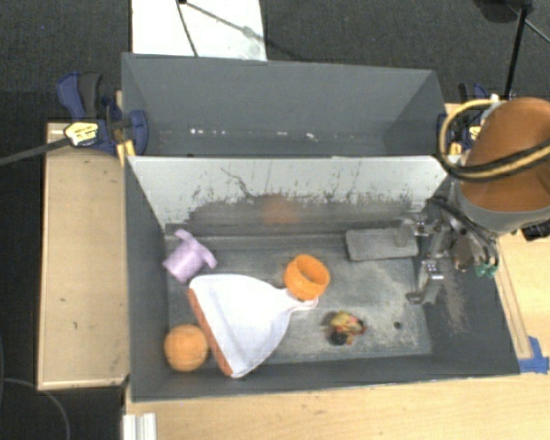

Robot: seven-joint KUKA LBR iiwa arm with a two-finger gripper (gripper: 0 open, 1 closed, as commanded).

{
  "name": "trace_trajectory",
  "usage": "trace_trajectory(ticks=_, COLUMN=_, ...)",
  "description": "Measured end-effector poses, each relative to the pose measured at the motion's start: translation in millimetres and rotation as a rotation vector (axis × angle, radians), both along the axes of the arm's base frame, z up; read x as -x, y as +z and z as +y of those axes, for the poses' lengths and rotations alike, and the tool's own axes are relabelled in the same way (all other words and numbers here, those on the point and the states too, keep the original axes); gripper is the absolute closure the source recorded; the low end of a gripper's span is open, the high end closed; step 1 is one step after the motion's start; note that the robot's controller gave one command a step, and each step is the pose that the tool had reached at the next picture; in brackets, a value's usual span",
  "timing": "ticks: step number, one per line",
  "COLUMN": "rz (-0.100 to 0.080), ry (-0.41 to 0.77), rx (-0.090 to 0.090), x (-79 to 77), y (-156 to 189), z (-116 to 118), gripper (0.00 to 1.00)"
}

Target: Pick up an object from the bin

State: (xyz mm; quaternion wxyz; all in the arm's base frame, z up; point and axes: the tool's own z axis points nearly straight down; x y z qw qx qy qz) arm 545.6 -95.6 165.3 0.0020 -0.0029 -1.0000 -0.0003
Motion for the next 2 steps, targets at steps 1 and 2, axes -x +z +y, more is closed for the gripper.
trace_trajectory(ticks=1, rz=-0.007, ry=0.002, rx=0.001, x=-1.3, y=5, z=0, gripper=0.0)
trace_trajectory(ticks=2, rz=-0.013, ry=-0.055, rx=0.003, x=-6.1, y=-21, z=33, gripper=0.0)
